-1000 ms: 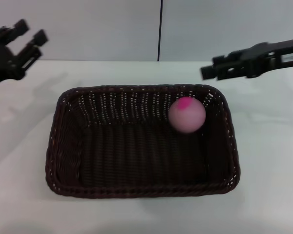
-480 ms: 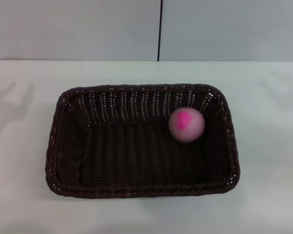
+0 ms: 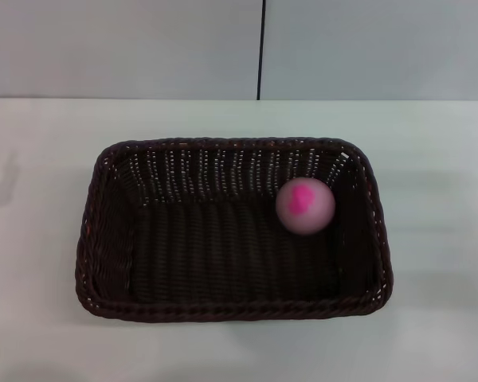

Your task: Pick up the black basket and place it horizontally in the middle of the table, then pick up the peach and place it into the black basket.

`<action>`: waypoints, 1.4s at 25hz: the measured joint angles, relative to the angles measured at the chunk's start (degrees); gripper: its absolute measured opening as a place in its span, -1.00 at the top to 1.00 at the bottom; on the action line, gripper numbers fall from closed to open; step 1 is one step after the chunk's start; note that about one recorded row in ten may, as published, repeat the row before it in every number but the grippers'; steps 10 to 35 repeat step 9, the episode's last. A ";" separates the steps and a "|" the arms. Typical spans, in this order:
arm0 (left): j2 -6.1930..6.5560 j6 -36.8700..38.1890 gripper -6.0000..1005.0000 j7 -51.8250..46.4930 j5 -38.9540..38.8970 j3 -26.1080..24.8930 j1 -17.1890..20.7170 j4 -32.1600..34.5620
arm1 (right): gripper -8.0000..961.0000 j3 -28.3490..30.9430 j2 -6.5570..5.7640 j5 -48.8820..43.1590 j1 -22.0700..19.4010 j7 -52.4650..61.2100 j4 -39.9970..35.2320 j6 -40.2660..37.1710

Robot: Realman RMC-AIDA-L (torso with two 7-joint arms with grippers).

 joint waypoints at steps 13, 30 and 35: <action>0.13 4.90 0.00 10.84 -1.97 -4.45 -0.15 -7.88 | -0.34 0.13 -0.19 0.33 -0.36 -0.11 -0.52 1.07; 0.13 4.90 0.00 10.84 -1.97 -4.45 -0.15 -7.88 | -0.34 0.13 -0.19 0.33 -0.36 -0.11 -0.52 1.07; 0.13 4.90 0.00 10.84 -1.97 -4.45 -0.15 -7.88 | -0.34 0.13 -0.19 0.33 -0.36 -0.11 -0.52 1.07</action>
